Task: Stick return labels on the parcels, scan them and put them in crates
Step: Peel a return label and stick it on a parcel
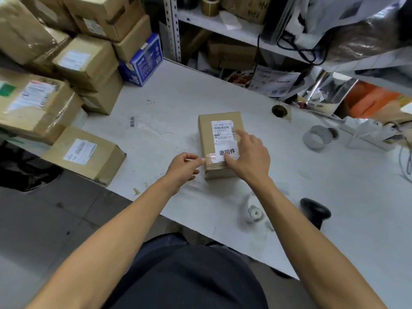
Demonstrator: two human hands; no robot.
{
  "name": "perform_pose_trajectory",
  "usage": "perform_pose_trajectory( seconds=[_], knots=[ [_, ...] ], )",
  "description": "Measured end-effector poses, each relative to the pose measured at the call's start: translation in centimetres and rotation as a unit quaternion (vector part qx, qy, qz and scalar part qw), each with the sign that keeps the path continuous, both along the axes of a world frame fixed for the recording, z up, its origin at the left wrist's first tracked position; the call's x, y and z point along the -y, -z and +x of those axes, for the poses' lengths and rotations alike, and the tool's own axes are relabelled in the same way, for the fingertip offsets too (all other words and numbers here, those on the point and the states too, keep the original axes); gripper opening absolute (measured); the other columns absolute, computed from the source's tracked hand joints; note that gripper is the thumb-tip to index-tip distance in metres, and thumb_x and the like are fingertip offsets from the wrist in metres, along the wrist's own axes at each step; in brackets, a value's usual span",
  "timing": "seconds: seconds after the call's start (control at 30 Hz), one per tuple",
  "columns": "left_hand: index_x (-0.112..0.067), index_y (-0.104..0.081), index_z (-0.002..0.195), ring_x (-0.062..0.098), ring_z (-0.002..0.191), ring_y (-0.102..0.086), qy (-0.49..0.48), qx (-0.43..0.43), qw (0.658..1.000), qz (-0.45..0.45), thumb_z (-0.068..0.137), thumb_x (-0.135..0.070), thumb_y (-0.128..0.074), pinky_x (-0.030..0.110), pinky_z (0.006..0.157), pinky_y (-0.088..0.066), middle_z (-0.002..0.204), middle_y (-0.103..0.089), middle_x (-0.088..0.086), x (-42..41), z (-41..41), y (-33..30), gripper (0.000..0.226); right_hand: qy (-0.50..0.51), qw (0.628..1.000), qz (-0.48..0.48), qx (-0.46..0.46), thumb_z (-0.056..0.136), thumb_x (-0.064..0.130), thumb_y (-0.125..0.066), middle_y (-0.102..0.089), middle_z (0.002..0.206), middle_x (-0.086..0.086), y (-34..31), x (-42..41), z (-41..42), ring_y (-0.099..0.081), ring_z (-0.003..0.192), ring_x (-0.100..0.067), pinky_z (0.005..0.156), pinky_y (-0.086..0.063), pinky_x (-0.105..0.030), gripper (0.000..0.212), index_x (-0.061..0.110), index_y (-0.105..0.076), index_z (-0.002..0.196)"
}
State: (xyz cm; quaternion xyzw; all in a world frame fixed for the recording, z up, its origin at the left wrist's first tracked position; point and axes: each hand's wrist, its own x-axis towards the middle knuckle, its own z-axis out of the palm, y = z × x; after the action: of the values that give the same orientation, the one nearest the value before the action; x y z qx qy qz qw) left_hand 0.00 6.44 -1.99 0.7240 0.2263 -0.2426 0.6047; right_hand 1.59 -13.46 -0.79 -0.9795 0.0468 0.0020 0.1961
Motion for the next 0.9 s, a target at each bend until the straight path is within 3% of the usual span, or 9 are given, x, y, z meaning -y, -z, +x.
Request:
perform_pose_trajectory(
  seconds=[0.1, 0.23, 0.3, 0.4, 0.5, 0.6, 0.73, 0.8, 0.9],
  knots=[
    [-0.026, -0.039, 0.151, 0.019, 0.102, -0.062, 0.028, 0.001, 0.999, -0.020, 0.093, -0.033, -0.073, 0.033, 0.079, -0.057, 0.118, -0.060, 0.001, 0.7, 0.7, -0.1, 0.069, 0.105, 0.986, 0.108, -0.078, 0.072, 0.047, -0.083, -0.039, 0.148, -0.006, 0.3, 0.8, 0.2, -0.041, 0.132, -0.023, 0.100, -0.046, -0.041, 0.094, 0.023, -0.037, 0.150],
    [-0.041, -0.040, 0.148, 0.013, 0.091, -0.067, 0.070, 0.008, 0.995, -0.073, 0.094, -0.016, -0.070, 0.031, 0.069, -0.061, 0.105, -0.068, -0.004, 1.6, 1.5, -0.7, 0.066, 0.173, 0.920, 0.324, -0.139, 0.076, 0.017, -0.084, -0.069, 0.119, -0.007, 0.1, 1.4, -0.3, -0.065, 0.097, -0.019, 0.084, -0.055, -0.032, 0.058, 0.013, -0.062, 0.130],
    [-0.038, -0.039, 0.153, 0.016, 0.099, -0.068, 0.086, 0.025, 0.992, -0.083, 0.095, -0.008, -0.068, 0.031, 0.069, -0.062, 0.116, -0.070, 0.000, 1.4, 1.6, -0.4, 0.072, 0.181, 0.921, 0.323, -0.122, 0.076, 0.008, -0.081, -0.069, 0.112, -0.005, -0.2, 1.1, -1.0, -0.065, 0.091, -0.018, 0.075, -0.053, -0.026, 0.054, 0.010, -0.065, 0.127],
    [-0.038, -0.033, 0.156, 0.009, 0.105, -0.067, 0.116, 0.082, 0.987, -0.082, 0.094, -0.007, -0.069, 0.041, 0.084, -0.061, 0.131, -0.064, -0.005, 1.1, 1.7, -0.7, 0.078, 0.195, 0.917, 0.340, -0.078, 0.076, -0.001, -0.077, -0.065, 0.109, 0.000, -1.5, 0.9, -2.5, -0.064, 0.089, -0.014, 0.065, -0.048, -0.015, 0.055, 0.011, -0.062, 0.127],
    [-0.034, -0.030, 0.158, -0.001, 0.097, -0.069, 0.147, 0.130, 0.975, -0.106, 0.093, -0.003, -0.068, 0.030, 0.081, -0.061, 0.136, -0.061, -0.007, 1.8, 2.2, -2.3, 0.081, 0.224, 0.907, 0.355, -0.007, 0.076, 0.001, -0.079, -0.063, 0.114, 0.003, -3.4, 1.3, -4.3, -0.063, 0.098, -0.010, 0.072, -0.049, -0.013, 0.063, 0.015, -0.059, 0.134],
    [-0.032, -0.030, 0.159, 0.011, 0.116, -0.063, 0.195, 0.152, 0.959, -0.140, 0.093, 0.000, -0.067, 0.021, 0.075, -0.059, 0.139, -0.059, -0.007, 3.9, 2.4, -4.5, 0.082, 0.262, 0.888, 0.371, 0.065, 0.077, 0.005, -0.081, -0.062, 0.115, 0.004, -5.8, 2.5, -6.8, -0.062, 0.104, -0.012, 0.078, -0.050, -0.016, 0.068, 0.014, -0.056, 0.139],
    [-0.034, -0.031, 0.158, 0.009, 0.113, -0.062, 0.284, 0.159, 0.929, -0.175, 0.093, -0.002, -0.067, 0.030, 0.081, -0.057, 0.121, -0.063, -0.021, 8.2, 0.7, -6.9, 0.081, 0.320, 0.869, 0.356, 0.124, 0.077, 0.007, -0.083, -0.063, 0.115, 0.005, -8.2, 5.3, -12.1, -0.063, 0.103, -0.012, 0.081, -0.053, -0.021, 0.067, 0.017, -0.057, 0.139],
    [-0.034, -0.033, 0.157, 0.012, 0.117, -0.062, 0.325, 0.158, 0.913, -0.188, 0.092, -0.002, -0.069, 0.037, 0.089, -0.057, 0.124, -0.063, -0.020, 10.5, -0.7, -7.2, 0.081, 0.347, 0.861, 0.344, 0.141, 0.077, 0.005, -0.082, -0.064, 0.116, 0.004, -8.7, 6.8, -15.2, -0.064, 0.105, -0.014, 0.085, -0.056, -0.025, 0.064, 0.018, -0.059, 0.136],
    [-0.031, -0.034, 0.157, 0.019, 0.119, -0.063, 0.391, 0.151, 0.884, -0.205, 0.089, -0.002, -0.072, 0.042, 0.092, -0.057, 0.136, -0.060, -0.010, 15.2, -4.5, -7.9, 0.083, 0.398, 0.838, 0.332, 0.170, 0.079, 0.004, -0.081, -0.063, 0.118, 0.004, -9.3, 9.7, -21.4, -0.062, 0.105, -0.013, 0.076, -0.050, -0.013, 0.064, 0.017, -0.058, 0.137]
  ],
)
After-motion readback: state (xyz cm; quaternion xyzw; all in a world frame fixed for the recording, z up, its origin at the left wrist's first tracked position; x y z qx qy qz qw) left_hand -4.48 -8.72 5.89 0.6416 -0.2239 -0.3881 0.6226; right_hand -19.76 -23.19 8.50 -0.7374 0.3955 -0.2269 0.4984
